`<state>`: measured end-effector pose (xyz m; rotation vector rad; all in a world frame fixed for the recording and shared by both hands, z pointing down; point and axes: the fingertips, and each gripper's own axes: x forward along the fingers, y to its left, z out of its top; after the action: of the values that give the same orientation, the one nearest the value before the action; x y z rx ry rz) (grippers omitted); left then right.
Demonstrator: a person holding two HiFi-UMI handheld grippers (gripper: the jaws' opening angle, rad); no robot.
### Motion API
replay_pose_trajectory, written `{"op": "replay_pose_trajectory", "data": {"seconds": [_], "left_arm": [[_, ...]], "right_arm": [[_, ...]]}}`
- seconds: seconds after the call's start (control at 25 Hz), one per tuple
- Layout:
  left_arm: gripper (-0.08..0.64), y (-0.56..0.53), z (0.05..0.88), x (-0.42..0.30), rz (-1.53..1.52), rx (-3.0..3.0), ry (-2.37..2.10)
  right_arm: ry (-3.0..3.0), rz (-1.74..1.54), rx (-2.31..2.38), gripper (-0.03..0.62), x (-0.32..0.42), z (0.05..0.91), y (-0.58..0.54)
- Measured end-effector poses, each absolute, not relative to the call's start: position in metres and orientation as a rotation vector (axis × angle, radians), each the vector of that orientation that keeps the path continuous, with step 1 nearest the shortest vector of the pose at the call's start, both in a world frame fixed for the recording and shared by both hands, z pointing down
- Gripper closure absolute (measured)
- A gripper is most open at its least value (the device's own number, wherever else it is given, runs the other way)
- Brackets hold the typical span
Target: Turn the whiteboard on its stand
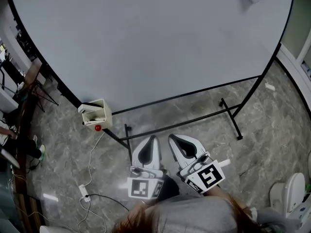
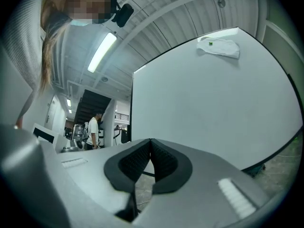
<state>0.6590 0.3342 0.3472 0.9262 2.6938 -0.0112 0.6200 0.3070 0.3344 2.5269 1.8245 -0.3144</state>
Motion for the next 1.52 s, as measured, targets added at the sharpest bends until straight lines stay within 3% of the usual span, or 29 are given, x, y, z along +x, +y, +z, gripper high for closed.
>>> {"op": "replay_pose_trajectory", "data": {"seconds": [0.52, 1.08, 1.52], "left_arm": [[0.565, 0.474, 0.324, 0.643, -0.024, 0.985, 2.651], [0.565, 0.481, 0.323, 0.602, 0.008, 0.932, 2.663], [0.565, 0.458, 0.327, 0.477, -0.002, 0.962, 2.685]], "right_arm": [[1.82, -0.286, 2.465, 0.6, 0.607, 0.314, 0.443], [1.869, -0.267, 2.426, 0.598, 0.575, 0.32, 0.46], [1.891, -0.311, 2.4, 0.6, 0.447, 0.316, 0.429]]}}
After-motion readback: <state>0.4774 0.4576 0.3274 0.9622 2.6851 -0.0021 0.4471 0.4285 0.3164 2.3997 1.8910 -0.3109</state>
